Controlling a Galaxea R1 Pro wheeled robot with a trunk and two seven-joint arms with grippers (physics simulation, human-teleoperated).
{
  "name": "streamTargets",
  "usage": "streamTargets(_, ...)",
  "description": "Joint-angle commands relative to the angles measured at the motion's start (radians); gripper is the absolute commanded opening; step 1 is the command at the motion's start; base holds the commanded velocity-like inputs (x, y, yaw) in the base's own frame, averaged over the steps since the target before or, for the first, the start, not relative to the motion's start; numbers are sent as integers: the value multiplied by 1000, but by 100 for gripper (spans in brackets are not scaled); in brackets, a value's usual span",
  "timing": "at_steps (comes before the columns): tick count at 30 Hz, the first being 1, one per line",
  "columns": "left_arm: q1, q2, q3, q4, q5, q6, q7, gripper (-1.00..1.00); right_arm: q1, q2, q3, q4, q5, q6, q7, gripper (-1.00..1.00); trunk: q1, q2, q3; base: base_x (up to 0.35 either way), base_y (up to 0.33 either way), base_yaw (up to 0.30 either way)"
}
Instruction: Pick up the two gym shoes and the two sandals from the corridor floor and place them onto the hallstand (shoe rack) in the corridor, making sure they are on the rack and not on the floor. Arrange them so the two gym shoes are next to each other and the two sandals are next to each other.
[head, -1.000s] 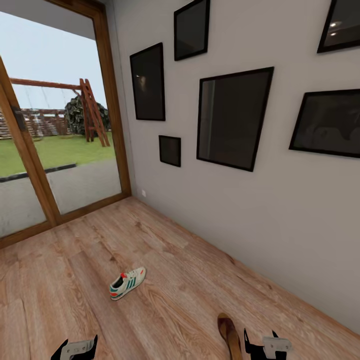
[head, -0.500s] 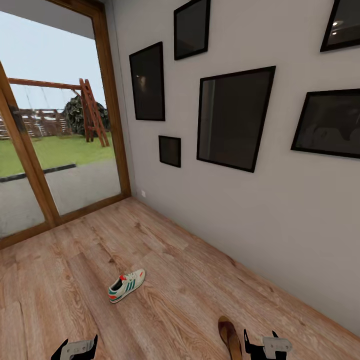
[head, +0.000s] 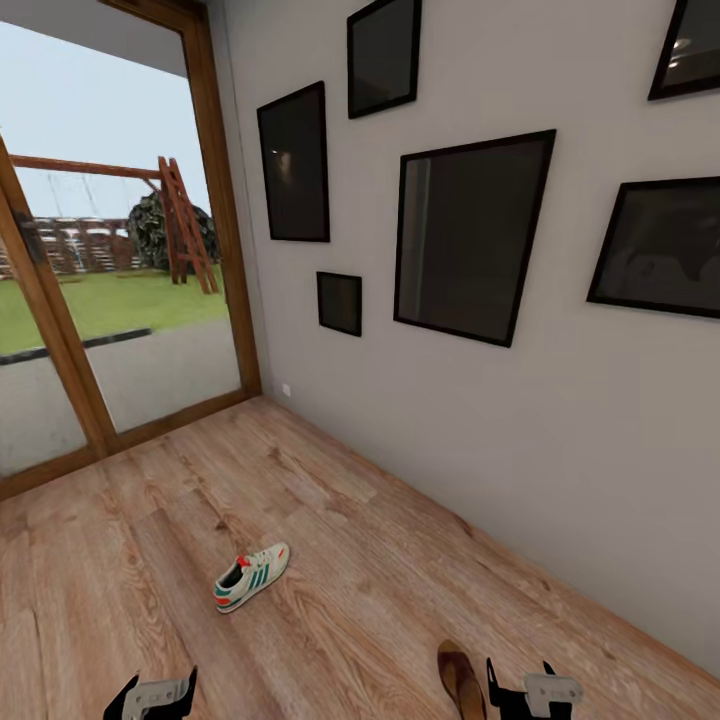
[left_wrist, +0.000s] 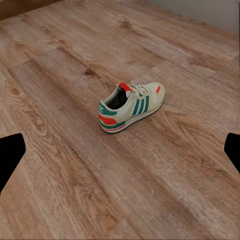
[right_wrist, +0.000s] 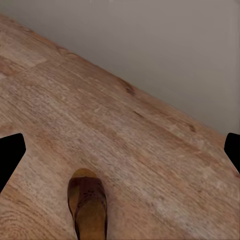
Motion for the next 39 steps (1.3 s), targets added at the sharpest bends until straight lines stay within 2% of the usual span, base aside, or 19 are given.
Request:
streamTargets(1,-2,-1,8,-2,-10,-3,-5,100,-1,0,4,0,4,-1,-8,100,0,0,-1,20,0,0)
streamTargets(5,-5,-1,6,-13,-10,3,-9,100,-1,1,5,-9,5,6,-7,100,0,0,-1,12,0,0)
streamTargets(9,-18,-1,4,-30,-10,10,-11,100,-2,1,5,-61,5,52,-7,100,0,0,-1,4,0,0)
streamTargets(10,-75,0,3,-72,-9,54,-13,100,-2,1,5,-183,4,193,-7,100,0,0,-1,0,0,0)
streamTargets(12,-99,0,3,-91,-10,89,-13,100,-2,1,5,-232,3,255,-6,100,0,0,-1,0,0,0)
streamTargets(13,-120,-1,3,-113,-10,130,-14,100,-2,1,5,-278,3,317,-5,100,0,0,-1,0,0,0)
streamTargets(14,-131,-1,3,-126,-10,152,-15,100,-2,1,5,-300,3,347,-5,100,0,0,-1,0,0,0)
streamTargets(15,-190,-3,2,-221,-9,288,-18,100,-2,2,5,-423,2,504,-4,100,0,0,-1,0,0,0)
streamTargets(22,-232,-14,1,-308,-9,378,-22,100,-2,1,4,-481,0,563,-4,100,0,0,-1,0,0,0)
streamTargets(23,-239,-16,-2,-357,-11,401,-35,100,-2,1,4,-487,-1,572,-4,100,0,0,-1,0,0,0)
streamTargets(26,-239,-18,-15,-380,-13,409,-46,100,-2,0,3,-489,-1,575,-4,100,0,0,-1,0,0,0)
streamTargets(32,-237,-19,-67,-398,-14,414,-55,100,-2,-1,5,-491,-1,575,-3,100,0,0,-1,0,0,0)
streamTargets(35,-237,-21,-108,-400,-14,414,-57,100,-2,-2,5,-491,-1,575,-2,100,0,0,-1,0,0,0)
streamTargets(36,-237,-21,-150,-399,-12,417,-58,100,-2,-3,5,-491,-1,575,1,100,0,0,-1,0,0,0)
streamTargets(39,-238,-21,-172,-398,-11,420,-57,100,-2,-5,4,-490,0,576,5,100,0,0,-1,0,0,0)
